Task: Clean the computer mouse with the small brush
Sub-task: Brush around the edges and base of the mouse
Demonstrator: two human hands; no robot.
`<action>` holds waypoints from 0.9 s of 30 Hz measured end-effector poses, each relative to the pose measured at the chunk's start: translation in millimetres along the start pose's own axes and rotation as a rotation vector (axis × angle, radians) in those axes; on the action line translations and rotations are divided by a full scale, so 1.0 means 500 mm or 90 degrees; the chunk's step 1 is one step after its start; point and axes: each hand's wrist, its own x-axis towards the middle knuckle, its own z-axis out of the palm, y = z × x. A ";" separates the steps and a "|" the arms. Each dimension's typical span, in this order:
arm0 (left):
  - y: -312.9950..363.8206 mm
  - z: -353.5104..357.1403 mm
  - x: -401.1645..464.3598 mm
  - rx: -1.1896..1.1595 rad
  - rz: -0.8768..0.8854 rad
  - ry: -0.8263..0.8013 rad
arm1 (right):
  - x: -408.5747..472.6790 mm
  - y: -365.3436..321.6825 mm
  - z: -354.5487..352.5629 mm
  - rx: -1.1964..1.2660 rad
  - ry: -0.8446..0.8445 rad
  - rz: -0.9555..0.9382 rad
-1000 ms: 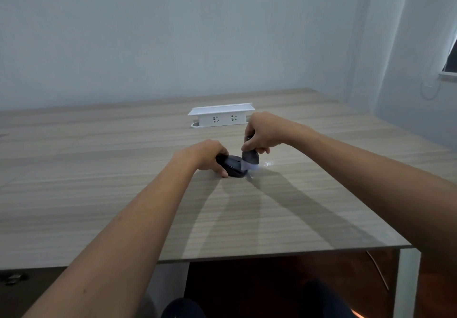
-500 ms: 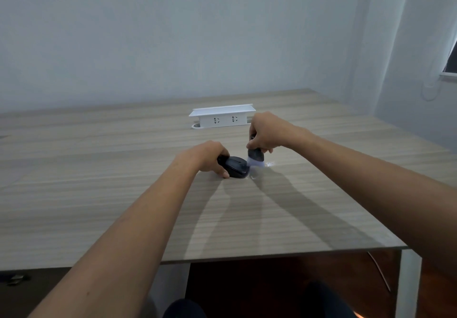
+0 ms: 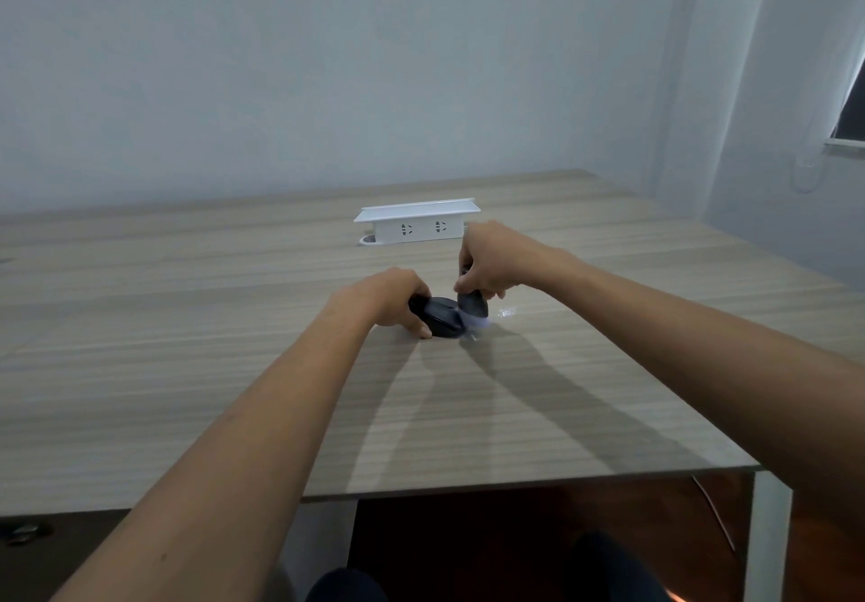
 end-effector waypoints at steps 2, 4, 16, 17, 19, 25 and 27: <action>0.000 0.000 0.000 -0.004 -0.003 -0.002 | -0.003 -0.006 0.000 0.017 -0.025 -0.010; 0.000 0.000 0.002 -0.004 -0.006 -0.004 | -0.004 -0.007 -0.007 0.029 -0.029 -0.011; 0.006 0.006 0.004 -0.004 -0.011 0.001 | -0.007 -0.002 -0.016 0.077 0.011 0.020; 0.008 0.008 0.004 0.001 -0.012 0.006 | -0.007 0.003 -0.018 0.078 0.027 0.027; 0.014 0.013 0.003 0.015 -0.021 0.019 | -0.010 0.014 -0.017 0.081 0.055 0.037; 0.018 0.023 0.003 0.007 -0.071 0.057 | -0.019 0.046 0.007 0.114 0.093 0.051; 0.014 0.022 0.001 -0.025 -0.072 0.062 | -0.019 0.053 0.012 0.123 0.099 0.060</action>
